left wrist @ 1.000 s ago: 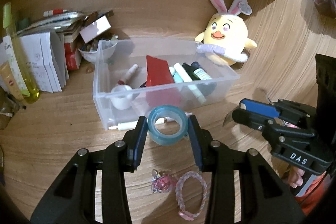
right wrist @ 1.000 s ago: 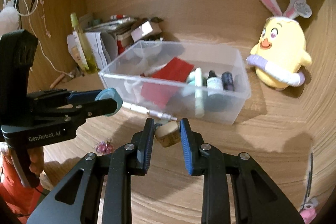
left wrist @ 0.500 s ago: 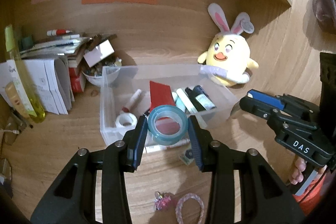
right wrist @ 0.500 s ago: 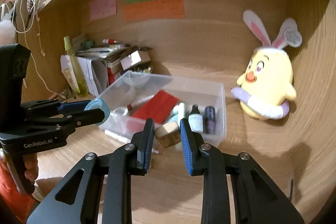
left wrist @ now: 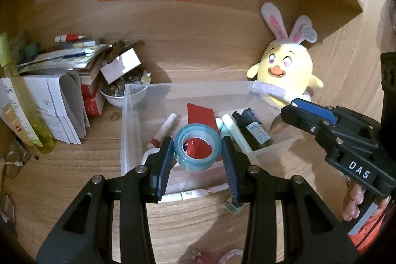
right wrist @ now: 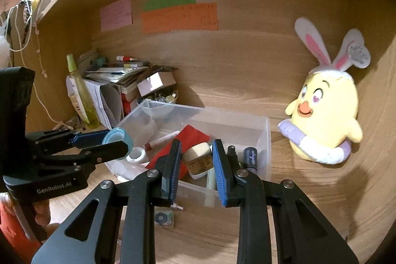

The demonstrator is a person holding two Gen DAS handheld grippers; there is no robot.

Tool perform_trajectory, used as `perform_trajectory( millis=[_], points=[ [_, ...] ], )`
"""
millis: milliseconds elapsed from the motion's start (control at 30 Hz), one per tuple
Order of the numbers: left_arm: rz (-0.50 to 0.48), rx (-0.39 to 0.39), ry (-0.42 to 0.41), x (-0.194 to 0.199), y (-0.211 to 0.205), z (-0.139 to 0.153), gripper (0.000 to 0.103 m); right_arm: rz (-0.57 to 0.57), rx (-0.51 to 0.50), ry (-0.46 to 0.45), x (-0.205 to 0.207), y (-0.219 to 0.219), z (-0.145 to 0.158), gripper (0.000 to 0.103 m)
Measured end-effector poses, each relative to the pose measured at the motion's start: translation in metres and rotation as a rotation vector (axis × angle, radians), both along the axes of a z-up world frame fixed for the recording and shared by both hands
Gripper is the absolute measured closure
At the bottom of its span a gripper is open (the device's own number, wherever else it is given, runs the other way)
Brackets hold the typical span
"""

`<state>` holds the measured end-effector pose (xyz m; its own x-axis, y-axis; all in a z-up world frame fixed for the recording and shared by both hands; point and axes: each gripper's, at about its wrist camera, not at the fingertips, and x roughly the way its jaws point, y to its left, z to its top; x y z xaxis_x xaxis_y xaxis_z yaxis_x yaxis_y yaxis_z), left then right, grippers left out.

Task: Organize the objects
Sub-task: 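Lower the blue tape roll into the clear box with the left gripper while the right lowers the beige cylinder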

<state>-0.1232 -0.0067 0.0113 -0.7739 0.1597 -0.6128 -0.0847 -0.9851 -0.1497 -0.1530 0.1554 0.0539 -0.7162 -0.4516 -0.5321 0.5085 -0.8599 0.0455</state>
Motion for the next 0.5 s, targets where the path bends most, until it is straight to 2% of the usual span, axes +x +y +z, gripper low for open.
perform_trajectory(
  millis=[500],
  points=[
    [0.005,-0.008,-0.064,-0.027,-0.007,-0.023,0.064,0.011,0.057,-0.077,-0.033,-0.02,-0.036,0.08]
  ],
)
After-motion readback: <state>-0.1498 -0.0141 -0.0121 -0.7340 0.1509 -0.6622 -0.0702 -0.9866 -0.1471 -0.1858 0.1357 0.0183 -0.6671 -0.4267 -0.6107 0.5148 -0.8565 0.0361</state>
